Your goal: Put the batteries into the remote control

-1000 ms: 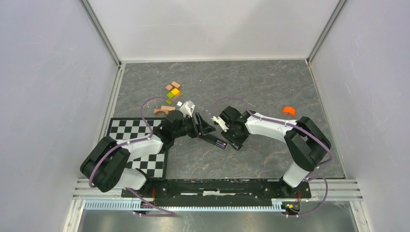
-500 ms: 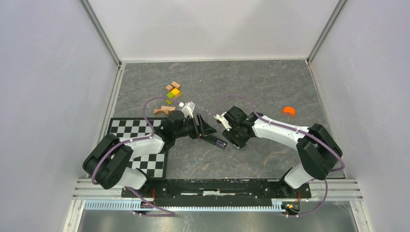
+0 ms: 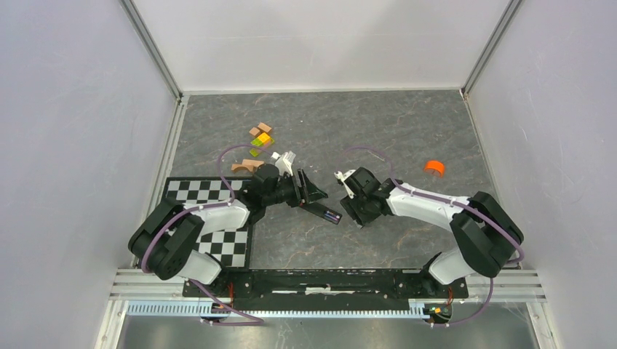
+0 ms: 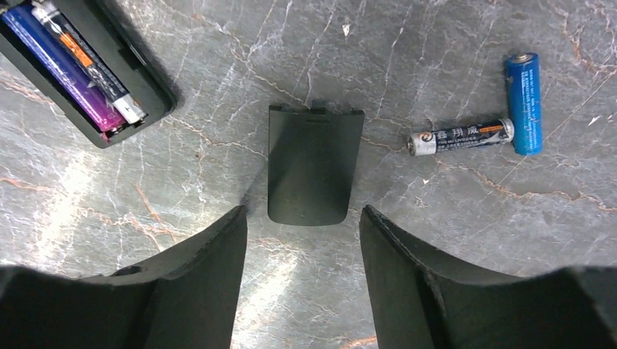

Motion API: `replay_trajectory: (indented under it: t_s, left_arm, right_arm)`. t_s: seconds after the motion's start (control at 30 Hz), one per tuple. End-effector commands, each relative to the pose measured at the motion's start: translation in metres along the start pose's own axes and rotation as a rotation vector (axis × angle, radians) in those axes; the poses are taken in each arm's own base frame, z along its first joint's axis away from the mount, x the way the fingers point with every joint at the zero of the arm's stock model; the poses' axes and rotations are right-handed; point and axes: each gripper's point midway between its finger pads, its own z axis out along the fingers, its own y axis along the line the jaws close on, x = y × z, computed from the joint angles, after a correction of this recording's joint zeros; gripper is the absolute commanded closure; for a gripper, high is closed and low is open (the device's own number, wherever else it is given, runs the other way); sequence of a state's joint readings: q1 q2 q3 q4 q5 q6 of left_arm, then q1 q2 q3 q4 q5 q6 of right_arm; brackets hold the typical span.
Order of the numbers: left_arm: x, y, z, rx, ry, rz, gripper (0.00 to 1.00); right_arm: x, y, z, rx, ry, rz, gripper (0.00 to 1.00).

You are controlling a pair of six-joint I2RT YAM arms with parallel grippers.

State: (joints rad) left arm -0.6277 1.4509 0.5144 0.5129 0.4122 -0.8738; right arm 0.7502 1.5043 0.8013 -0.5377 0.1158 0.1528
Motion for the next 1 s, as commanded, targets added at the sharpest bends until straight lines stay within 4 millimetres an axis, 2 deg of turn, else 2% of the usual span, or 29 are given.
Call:
replay_trajectory:
  t_s: [0.0,0.53,0.97]
  left_arm:
    - [-0.015,-0.020,0.004,0.070,-0.027,0.045,0.32]
    - [-0.014,-0.025,0.008,0.098,-0.015,0.034,0.32]
    - [-0.012,-0.027,0.015,0.111,-0.002,-0.002,0.32]
  right_arm:
    - [-0.015,-0.001,0.003,0.011,-0.104,0.079,0.40]
    - [0.014,-0.007,0.016,0.000,-0.137,0.161,0.54]
    - [-0.021,-0.001,-0.006,-0.070,-0.348,0.103,0.57]
